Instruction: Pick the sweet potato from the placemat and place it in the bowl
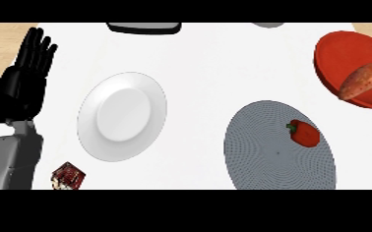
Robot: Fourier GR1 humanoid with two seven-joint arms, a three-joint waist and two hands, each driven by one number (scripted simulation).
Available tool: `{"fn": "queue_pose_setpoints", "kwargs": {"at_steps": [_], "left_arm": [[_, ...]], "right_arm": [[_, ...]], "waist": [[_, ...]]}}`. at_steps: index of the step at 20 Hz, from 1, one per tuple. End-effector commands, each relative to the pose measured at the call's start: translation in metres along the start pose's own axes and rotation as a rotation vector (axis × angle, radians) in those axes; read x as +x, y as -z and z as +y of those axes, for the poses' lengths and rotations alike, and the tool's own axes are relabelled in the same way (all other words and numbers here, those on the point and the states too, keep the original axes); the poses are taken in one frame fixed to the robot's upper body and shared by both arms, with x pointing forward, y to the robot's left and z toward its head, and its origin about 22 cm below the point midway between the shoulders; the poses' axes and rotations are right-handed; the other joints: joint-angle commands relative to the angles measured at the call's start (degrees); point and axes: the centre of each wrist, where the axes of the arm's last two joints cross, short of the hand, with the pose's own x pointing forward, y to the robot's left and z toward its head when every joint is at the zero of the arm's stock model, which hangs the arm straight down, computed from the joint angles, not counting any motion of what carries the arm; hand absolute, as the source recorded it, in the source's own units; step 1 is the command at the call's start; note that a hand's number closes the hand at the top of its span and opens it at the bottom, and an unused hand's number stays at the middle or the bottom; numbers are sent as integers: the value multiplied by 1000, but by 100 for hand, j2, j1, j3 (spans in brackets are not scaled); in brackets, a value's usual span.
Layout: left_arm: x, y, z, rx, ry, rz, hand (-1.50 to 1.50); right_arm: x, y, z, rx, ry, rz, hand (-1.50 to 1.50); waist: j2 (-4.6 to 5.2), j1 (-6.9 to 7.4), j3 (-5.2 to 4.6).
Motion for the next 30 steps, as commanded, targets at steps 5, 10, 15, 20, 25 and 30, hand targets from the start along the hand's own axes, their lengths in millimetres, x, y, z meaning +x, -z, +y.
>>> {"fn": "queue_pose_setpoints", "kwargs": {"at_steps": [5,10,15,20,25,30], "left_arm": [[-8,1,-3,19,-8,-4,0],[0,3,2,9,4,9,0],[-9,-10,8,-6,4,-7,0],[-2,1,8,17,4,-11,0],[0,-3,6,24,1,-18,0],[-3,-4,2,19,-15,-7,0]], "right_arm": [[-2,11,35,-82,316,-89,-150],[-4,4,11,-346,430,-120,-150],[-27,-38,-37,-476,490,-56,-150],[-51,-70,-45,-510,583,-20,-150],[-70,-105,-60,-537,630,-54,-150],[-78,-124,-69,-534,657,-65,-150]], "waist": [[45,-23,11],[20,-32,13],[60,53,21],[93,-62,38],[84,-117,69],[100,-94,77]]}}
